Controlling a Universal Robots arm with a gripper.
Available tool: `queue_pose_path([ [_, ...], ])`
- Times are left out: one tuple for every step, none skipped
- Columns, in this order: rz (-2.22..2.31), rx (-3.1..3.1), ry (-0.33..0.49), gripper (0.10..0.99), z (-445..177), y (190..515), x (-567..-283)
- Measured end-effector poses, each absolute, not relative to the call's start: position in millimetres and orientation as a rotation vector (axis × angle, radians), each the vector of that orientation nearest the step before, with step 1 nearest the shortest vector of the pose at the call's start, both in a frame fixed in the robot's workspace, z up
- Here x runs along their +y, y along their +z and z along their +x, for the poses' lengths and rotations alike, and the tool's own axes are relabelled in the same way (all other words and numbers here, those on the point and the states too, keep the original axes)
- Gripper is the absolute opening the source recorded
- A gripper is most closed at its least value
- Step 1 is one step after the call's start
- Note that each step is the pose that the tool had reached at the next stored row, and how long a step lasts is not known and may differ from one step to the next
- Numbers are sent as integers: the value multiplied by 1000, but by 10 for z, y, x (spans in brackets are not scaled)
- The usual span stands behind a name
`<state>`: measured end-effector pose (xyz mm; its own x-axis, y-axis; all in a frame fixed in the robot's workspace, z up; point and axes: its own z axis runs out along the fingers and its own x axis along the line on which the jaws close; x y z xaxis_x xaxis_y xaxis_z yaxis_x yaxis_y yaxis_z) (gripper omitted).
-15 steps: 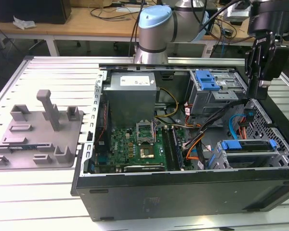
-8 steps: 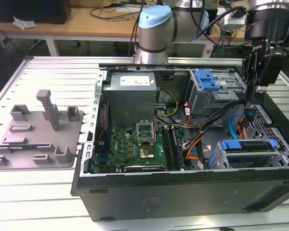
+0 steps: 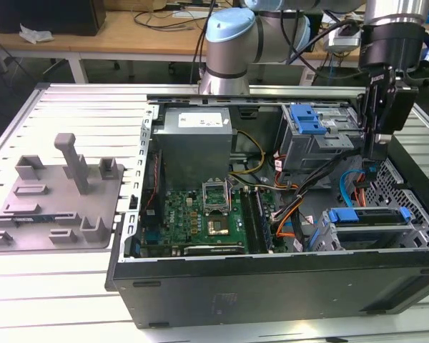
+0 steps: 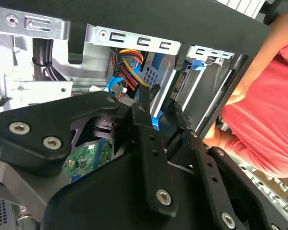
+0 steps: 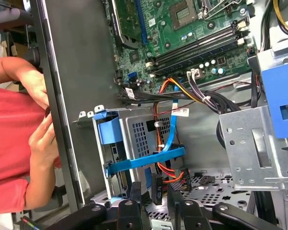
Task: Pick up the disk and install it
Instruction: 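Insert the first disk wire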
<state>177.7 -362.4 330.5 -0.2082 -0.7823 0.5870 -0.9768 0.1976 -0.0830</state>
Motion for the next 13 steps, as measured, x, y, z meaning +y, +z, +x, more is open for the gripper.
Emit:
queue_pose_path([
  [1638, -2059, 632, 349, 1777, 3291, -3618],
  [1636, -2057, 635, 349, 1777, 3280, -3614],
  [1633, -2054, 641, 349, 1776, 3265, -3609],
  [1630, -2051, 647, 349, 1777, 3251, -3608],
  [1628, -2049, 651, 349, 1777, 3238, -3608],
  [1627, -2049, 653, 349, 1777, 3230, -3608],
  [1626, -2048, 656, 349, 1777, 3216, -3608],
  [1625, -2047, 659, 349, 1777, 3201, -3608],
  [1623, -2047, 661, 349, 1776, 3193, -3608],
  [1622, -2046, 664, 349, 1774, 3184, -3605],
  [1619, -2046, 668, 349, 1772, 3172, -3594],
  [1616, -2044, 672, 349, 1767, 3163, -3580],
  [1610, -2038, 683, 349, 1766, 3160, -3566],
])
